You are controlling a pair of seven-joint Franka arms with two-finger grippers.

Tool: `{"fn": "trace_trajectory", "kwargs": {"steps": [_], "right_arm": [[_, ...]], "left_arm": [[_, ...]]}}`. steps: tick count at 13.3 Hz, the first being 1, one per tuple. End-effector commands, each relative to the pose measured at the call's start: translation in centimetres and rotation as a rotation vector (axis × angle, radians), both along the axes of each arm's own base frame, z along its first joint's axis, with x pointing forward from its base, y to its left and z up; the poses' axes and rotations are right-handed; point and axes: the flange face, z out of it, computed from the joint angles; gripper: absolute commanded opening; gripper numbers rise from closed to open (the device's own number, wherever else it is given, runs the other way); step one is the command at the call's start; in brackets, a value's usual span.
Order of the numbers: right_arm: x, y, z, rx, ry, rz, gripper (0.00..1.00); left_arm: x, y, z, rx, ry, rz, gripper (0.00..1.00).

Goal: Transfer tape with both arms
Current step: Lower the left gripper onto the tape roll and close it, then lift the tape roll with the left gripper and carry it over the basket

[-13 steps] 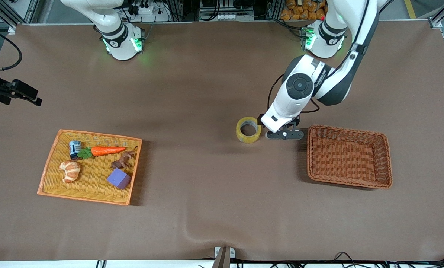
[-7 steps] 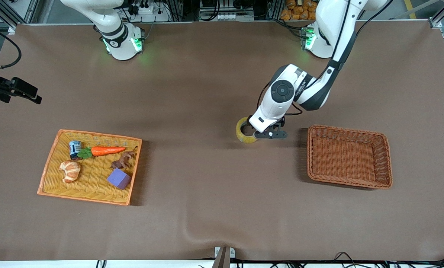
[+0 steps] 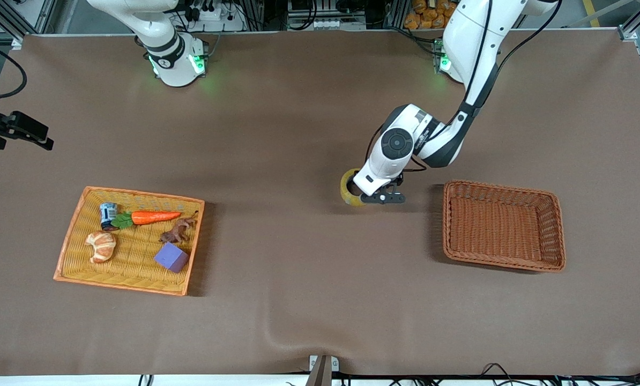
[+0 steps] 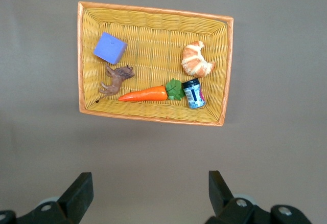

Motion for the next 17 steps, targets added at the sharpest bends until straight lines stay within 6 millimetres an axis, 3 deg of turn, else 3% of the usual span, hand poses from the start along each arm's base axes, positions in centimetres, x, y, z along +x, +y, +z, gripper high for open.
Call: {"fn": "trace_trajectory", "kwargs": {"steps": [1, 2, 6, 10, 12, 13, 17], "right_arm": [[0.8, -2.2, -1.2, -0.014, 0.031, -0.007, 1.00], [0.8, -2.7, -1.2, -0.014, 0.031, -0.013, 1.00], [1.1, -2.9, -1.8, -0.013, 0.041, -0.021, 1.00], [1.3, -2.4, -1.5, -0.014, 0.031, -0.012, 1.00], [1.3, -2.5, -1.5, -0.015, 0.029, -0.021, 1.00], [1.7, -2.6, -2.1, -0.014, 0.038, -0.015, 1.00], [2.2, -2.5, -2.8, -0.004, 0.040, -0.012, 1.00]], "left_arm": [[0.3, -0.8, 0.2, -0.013, -0.005, 0.022, 0.05], [0.3, -0.8, -0.1, -0.011, -0.002, 0.022, 0.00], [1.4, -0.5, 1.2, -0.024, -0.020, 0.034, 0.00], [3.1, 0.8, 7.2, -0.020, -0.039, 0.053, 0.00], [5.4, 3.1, 11.8, -0.016, -0.046, 0.081, 0.00], [5.9, 3.3, 13.9, -0.015, -0.048, 0.079, 0.00], [9.8, 10.0, 18.7, -0.023, -0.073, 0.096, 0.00]]}}
